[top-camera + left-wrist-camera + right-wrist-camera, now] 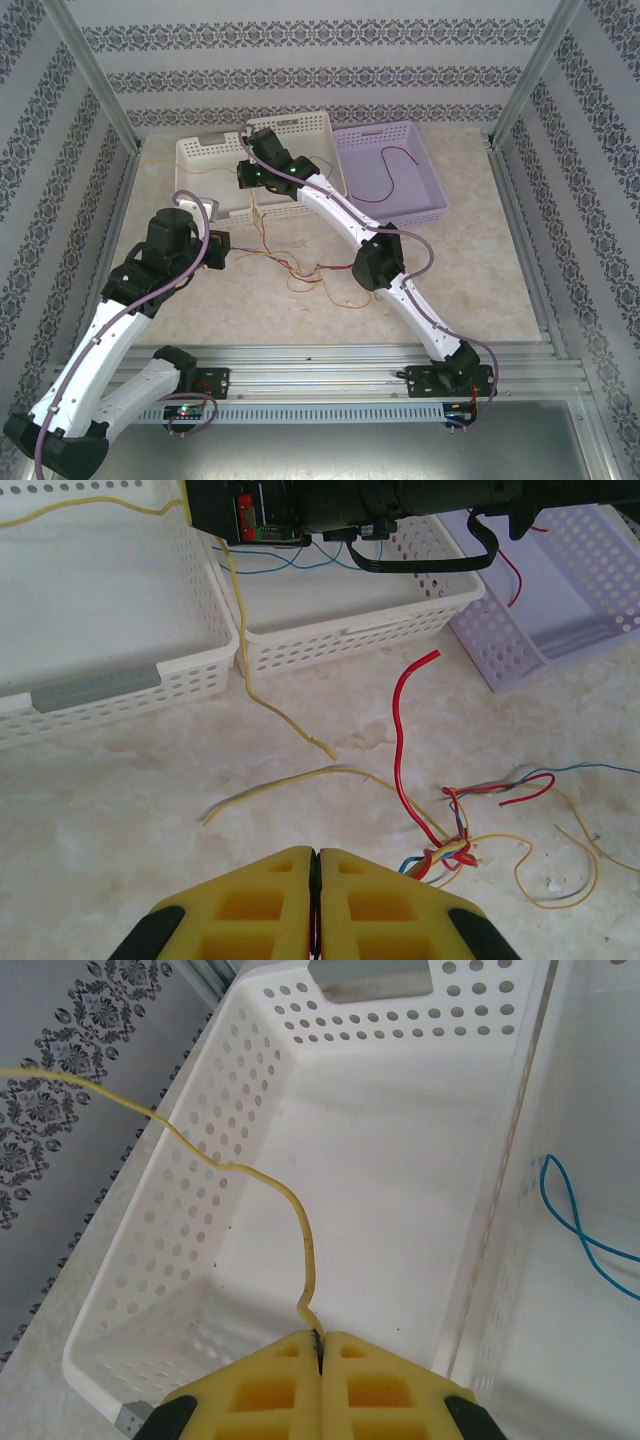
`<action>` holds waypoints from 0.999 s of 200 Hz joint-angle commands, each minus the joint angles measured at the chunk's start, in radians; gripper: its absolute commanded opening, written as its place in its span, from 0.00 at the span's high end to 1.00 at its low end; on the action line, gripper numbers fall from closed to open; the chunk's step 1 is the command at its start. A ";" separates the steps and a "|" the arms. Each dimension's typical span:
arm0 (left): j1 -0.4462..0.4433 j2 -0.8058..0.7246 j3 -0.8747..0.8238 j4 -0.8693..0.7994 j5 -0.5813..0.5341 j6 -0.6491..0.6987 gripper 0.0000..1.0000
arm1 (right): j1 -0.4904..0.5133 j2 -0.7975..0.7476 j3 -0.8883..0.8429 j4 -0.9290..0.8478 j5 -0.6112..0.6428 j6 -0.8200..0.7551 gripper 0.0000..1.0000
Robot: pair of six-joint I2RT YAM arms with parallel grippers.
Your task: Untangle the cables
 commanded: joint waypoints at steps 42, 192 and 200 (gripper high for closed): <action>-0.009 0.010 0.001 0.021 0.021 0.019 1.00 | 0.008 0.036 -0.003 -0.043 -0.008 0.026 0.97; -0.009 0.062 0.009 0.005 0.050 0.025 1.00 | 0.021 -0.214 -0.089 -0.103 -0.002 -0.056 0.55; -0.010 0.070 0.012 0.002 0.048 0.027 1.00 | 0.016 -0.271 -0.144 -0.100 -0.006 -0.068 0.54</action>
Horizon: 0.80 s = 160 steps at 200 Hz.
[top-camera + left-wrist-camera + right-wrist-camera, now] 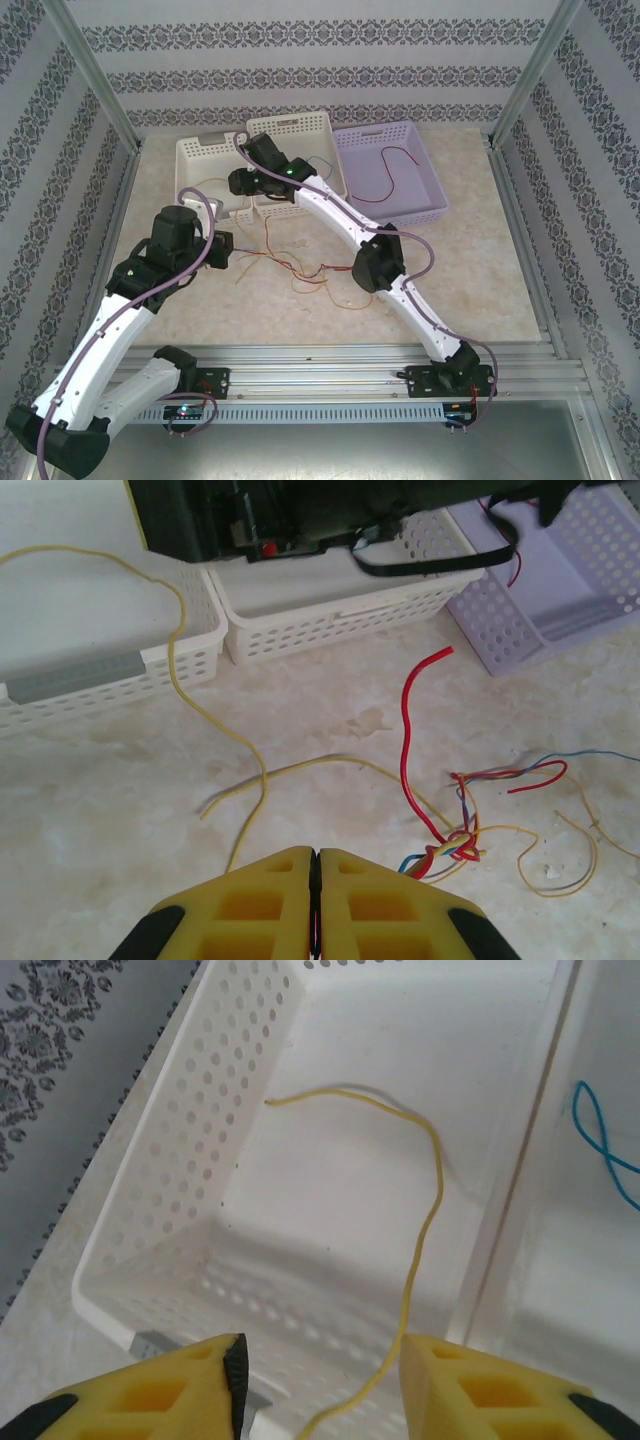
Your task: Untangle the cables
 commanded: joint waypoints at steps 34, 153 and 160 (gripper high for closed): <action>-0.011 0.011 0.008 0.001 -0.003 0.020 1.00 | -0.032 -0.554 -0.502 0.121 0.009 -0.096 0.51; -0.011 0.007 0.007 0.015 0.025 0.007 1.00 | -0.022 -1.395 -1.868 0.517 -0.120 -0.139 0.42; -0.011 0.007 0.006 0.014 0.024 0.009 1.00 | -0.018 -1.398 -1.897 0.522 -0.112 -0.143 0.42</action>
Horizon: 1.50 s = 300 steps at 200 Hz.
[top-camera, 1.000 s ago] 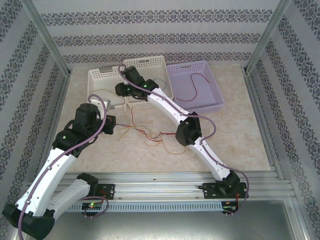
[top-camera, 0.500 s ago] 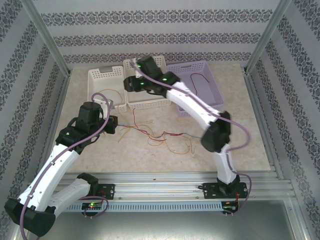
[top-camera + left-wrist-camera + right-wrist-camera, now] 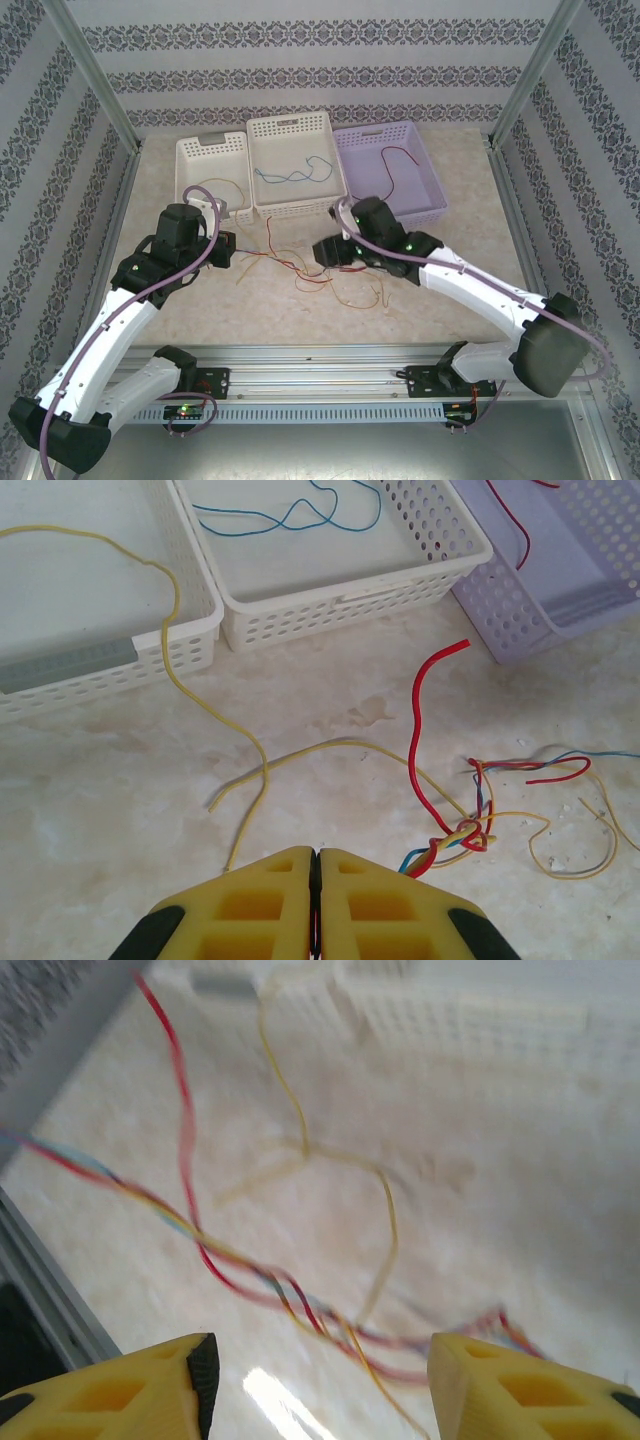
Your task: Untangle the cables
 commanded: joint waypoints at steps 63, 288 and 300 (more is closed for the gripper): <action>-0.011 -0.023 0.004 0.017 0.012 0.007 1.00 | 0.062 0.099 -0.171 0.221 0.004 -0.017 0.43; -0.012 0.050 0.063 -0.116 -0.190 0.025 1.00 | -0.545 -0.628 -0.079 -0.232 0.341 0.067 1.00; -0.012 0.049 0.071 -0.130 -0.228 0.022 1.00 | -0.594 -0.665 -0.057 -0.252 0.368 0.080 1.00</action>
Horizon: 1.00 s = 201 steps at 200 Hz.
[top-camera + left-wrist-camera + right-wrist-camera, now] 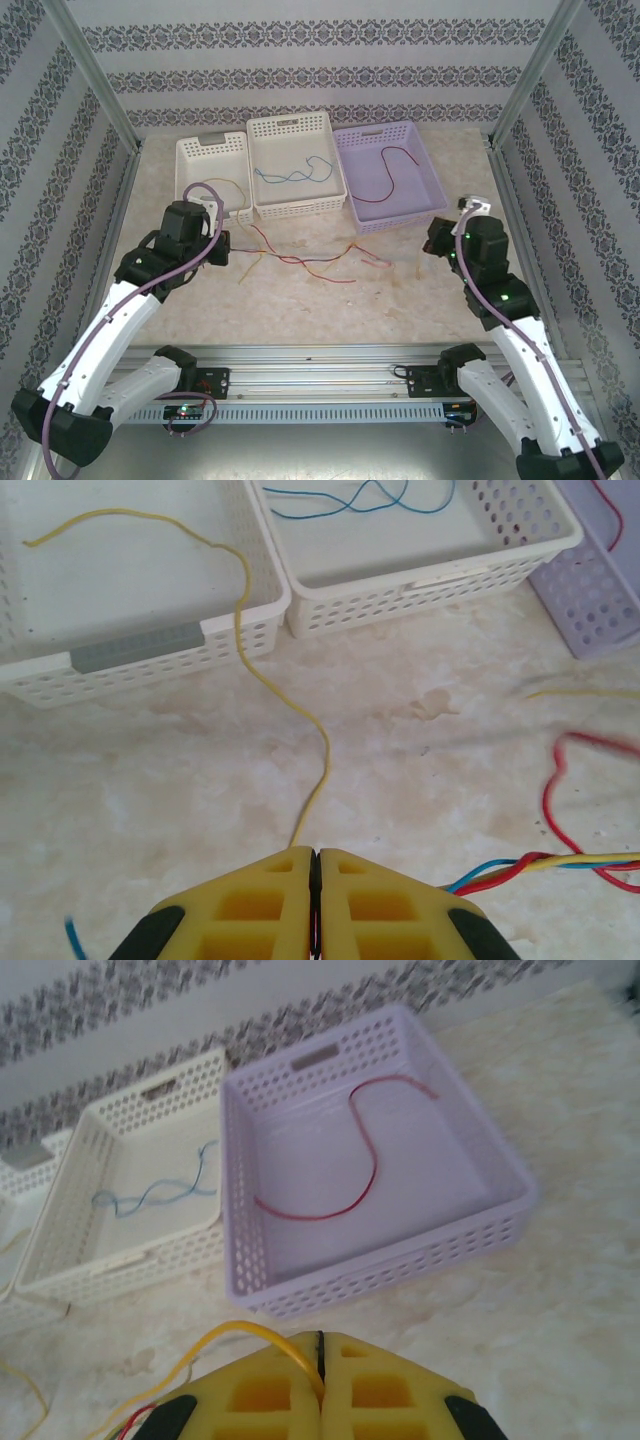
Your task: Untangle the cables
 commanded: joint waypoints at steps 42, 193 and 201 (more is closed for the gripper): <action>-0.008 -0.044 0.038 -0.076 -0.194 0.004 1.00 | -0.145 -0.139 0.111 -0.133 0.148 0.085 1.00; 0.061 -0.197 0.170 -0.158 -0.486 -0.012 1.00 | -0.198 -0.177 0.182 -0.191 0.299 0.115 1.00; 0.061 -0.222 0.179 -0.156 -0.495 -0.015 1.00 | -0.198 -0.175 0.176 -0.189 0.301 0.115 1.00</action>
